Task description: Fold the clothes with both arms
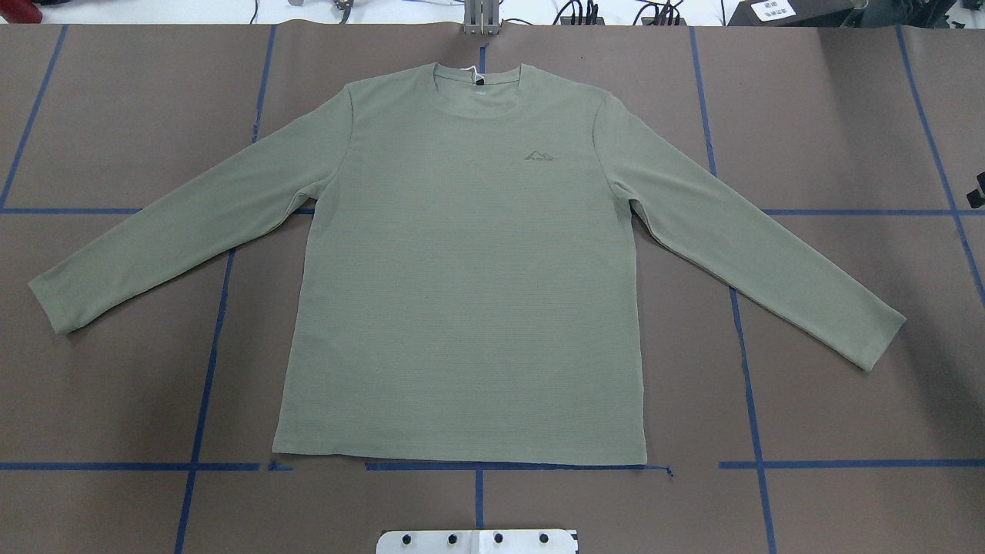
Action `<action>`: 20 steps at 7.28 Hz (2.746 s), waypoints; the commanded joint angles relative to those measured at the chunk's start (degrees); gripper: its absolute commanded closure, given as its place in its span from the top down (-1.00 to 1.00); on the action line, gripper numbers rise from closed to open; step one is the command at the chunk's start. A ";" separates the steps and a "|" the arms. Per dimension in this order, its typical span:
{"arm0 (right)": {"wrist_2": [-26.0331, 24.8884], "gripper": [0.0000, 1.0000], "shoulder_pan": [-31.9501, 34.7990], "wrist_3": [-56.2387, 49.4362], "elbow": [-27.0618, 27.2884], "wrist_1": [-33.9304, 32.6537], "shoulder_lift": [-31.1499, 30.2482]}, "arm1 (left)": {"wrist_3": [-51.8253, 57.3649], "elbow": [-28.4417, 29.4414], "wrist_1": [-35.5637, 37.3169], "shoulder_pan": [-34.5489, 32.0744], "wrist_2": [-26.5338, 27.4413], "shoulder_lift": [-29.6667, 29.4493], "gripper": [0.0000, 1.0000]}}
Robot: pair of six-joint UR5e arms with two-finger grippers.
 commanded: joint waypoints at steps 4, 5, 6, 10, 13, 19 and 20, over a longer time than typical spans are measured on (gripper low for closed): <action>3.56 1.00 -4.79 2.86 -0.18 6.44 -2.35 | -0.06 0.28 -1.08 0.69 -3.42 -0.95 1.00; 4.46 1.00 -6.18 8.79 -0.26 10.37 -4.02 | 0.02 -0.15 -1.52 0.78 -3.77 -0.44 1.00; 4.20 0.99 -9.24 17.20 -0.26 17.02 -6.04 | 0.11 -0.33 -1.52 0.78 -3.86 -0.43 1.00; 1.65 0.96 -18.22 38.88 -4.91 36.76 -10.54 | 0.20 0.28 -4.14 0.96 -3.86 -0.43 1.00; 1.48 0.79 -18.50 43.62 -8.26 38.71 -9.49 | 0.11 -0.06 -4.42 0.96 -3.77 -0.52 1.00; 1.48 -0.50 -18.50 44.70 -9.05 39.15 -10.10 | 0.02 -0.42 -4.33 0.96 -3.77 -0.52 1.00; 1.56 -1.00 -18.50 44.97 -8.97 39.24 -10.10 | 0.02 -0.42 -4.33 0.96 -3.77 -0.52 1.00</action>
